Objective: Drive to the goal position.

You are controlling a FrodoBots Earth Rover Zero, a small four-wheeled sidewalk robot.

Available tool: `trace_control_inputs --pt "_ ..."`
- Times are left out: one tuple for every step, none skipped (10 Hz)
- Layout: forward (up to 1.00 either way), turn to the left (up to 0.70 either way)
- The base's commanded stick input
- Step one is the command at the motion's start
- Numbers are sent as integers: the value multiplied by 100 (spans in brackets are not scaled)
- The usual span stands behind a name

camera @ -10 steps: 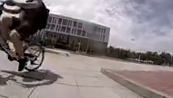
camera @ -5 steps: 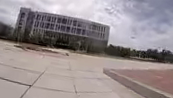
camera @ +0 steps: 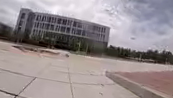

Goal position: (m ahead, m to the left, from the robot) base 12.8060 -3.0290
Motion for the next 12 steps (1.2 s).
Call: trace_control_inputs --pt "70 0" --pt "70 0" --pt "70 0" --pt "70 0" --pt "70 0" --pt "70 0" --pt "70 0" --pt "70 0" --pt "70 0" --pt "70 0" --pt "70 0" --pt "70 0"
